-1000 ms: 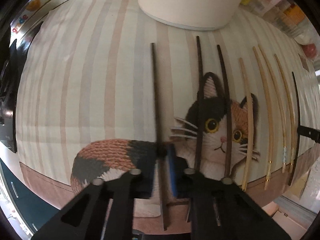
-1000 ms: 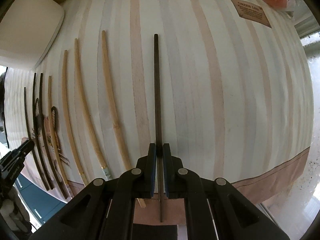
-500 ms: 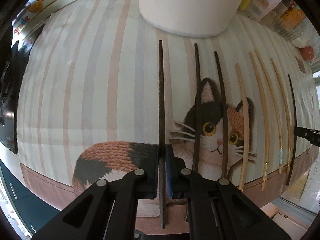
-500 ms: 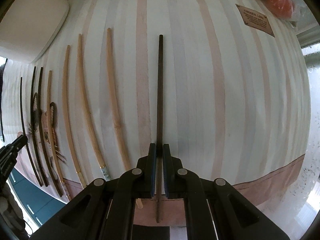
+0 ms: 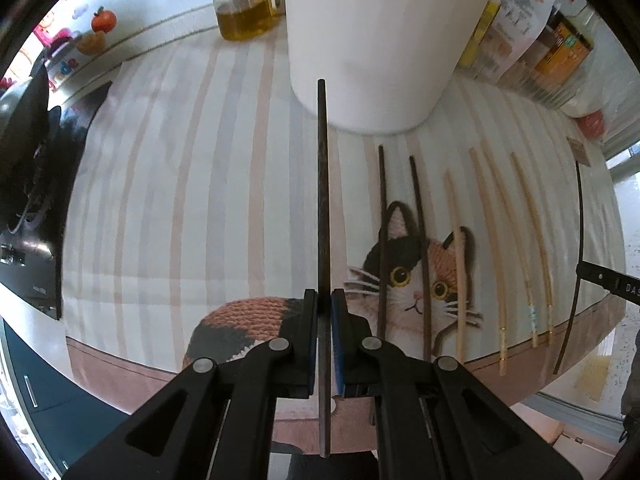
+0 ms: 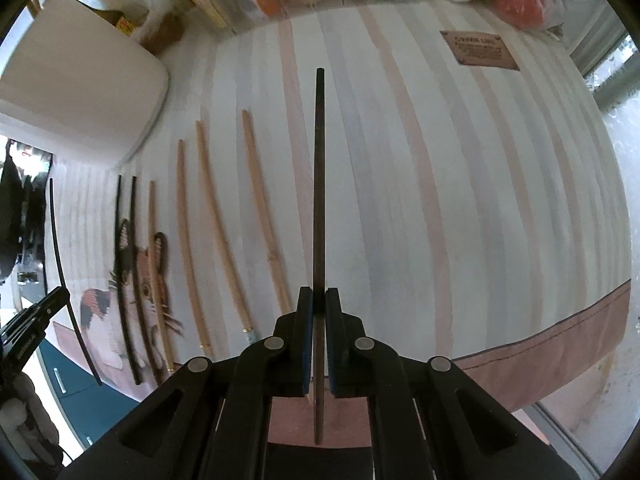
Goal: Organize utensils
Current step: 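Lift both dark chopsticks upright off the cloth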
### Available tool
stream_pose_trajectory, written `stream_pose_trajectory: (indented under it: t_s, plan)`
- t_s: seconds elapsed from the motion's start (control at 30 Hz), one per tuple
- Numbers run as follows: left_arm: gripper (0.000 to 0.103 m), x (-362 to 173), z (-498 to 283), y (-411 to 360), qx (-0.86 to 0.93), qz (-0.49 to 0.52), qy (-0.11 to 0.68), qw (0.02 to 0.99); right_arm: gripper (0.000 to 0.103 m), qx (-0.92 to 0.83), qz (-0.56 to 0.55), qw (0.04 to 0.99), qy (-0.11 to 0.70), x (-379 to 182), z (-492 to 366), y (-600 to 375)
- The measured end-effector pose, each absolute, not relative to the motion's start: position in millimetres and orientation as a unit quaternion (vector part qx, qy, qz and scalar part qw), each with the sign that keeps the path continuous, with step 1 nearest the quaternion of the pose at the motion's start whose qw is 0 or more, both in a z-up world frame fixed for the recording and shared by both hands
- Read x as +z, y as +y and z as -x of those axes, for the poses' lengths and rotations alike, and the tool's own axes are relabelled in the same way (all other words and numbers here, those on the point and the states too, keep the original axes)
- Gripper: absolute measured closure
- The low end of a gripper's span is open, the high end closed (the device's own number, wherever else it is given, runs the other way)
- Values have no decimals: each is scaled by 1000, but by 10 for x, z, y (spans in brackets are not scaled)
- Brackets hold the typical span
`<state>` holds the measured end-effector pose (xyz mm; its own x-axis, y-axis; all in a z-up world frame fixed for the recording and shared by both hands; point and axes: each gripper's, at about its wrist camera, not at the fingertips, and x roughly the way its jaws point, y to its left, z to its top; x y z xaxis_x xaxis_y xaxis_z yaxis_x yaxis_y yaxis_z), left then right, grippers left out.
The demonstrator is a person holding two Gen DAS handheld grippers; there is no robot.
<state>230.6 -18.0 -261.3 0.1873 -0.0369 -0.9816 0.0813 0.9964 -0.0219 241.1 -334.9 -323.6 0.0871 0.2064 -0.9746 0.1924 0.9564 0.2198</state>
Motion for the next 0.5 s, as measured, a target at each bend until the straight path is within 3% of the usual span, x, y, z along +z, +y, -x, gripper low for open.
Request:
stream_pose_trajectory:
  t_s: [0.5]
  plan:
    - [99,-1670,-2237,-54,-47,11,558,828,97,52,-176,799,572,-2337,-2361,-3025]
